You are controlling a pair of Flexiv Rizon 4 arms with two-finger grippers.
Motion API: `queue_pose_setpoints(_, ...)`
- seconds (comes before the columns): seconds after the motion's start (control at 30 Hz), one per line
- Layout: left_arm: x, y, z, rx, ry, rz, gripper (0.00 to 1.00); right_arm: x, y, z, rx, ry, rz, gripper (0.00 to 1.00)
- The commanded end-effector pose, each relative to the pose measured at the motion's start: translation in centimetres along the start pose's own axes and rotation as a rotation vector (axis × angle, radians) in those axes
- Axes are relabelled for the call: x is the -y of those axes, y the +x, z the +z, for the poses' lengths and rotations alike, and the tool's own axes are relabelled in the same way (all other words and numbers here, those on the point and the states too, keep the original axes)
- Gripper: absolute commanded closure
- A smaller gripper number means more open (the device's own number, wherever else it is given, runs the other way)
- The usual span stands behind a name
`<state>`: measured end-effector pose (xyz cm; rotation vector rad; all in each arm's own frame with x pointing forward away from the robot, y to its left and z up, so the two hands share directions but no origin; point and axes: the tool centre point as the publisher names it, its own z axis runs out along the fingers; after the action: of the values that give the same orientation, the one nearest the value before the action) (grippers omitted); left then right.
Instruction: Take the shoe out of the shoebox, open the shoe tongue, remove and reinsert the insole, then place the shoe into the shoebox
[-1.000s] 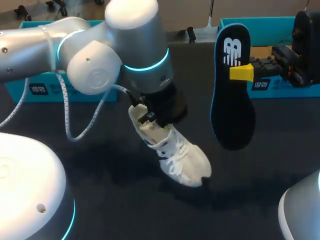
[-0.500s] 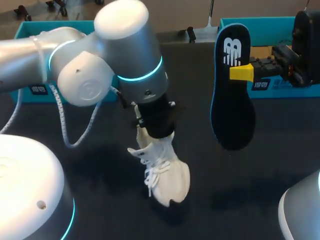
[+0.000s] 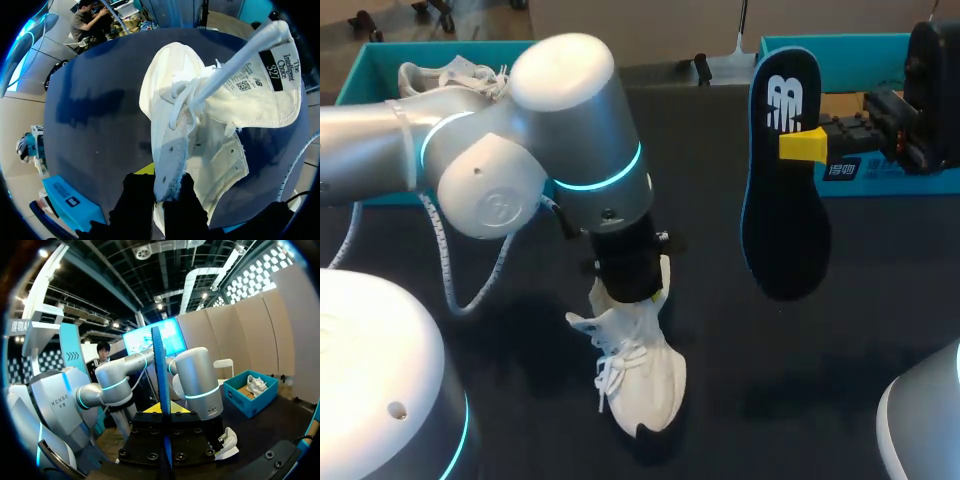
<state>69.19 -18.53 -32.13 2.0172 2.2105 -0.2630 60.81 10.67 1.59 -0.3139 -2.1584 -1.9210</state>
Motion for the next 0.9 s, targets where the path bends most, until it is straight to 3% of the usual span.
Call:
queue_pose_setpoints(0.03, -0.2, -1.1, 1.0, -0.015, 0.005, 0.002, 1.00, 0.0, -0.1, 0.2, -0.001, 0.000, 0.001, 1.00)
queue_pose_setpoints(0.9, -0.6, -4.5, 5.7, -0.081, -0.020, 0.046, 1.00, 0.0, -0.1, 0.2, -0.001, 0.000, 0.001, 1.00)
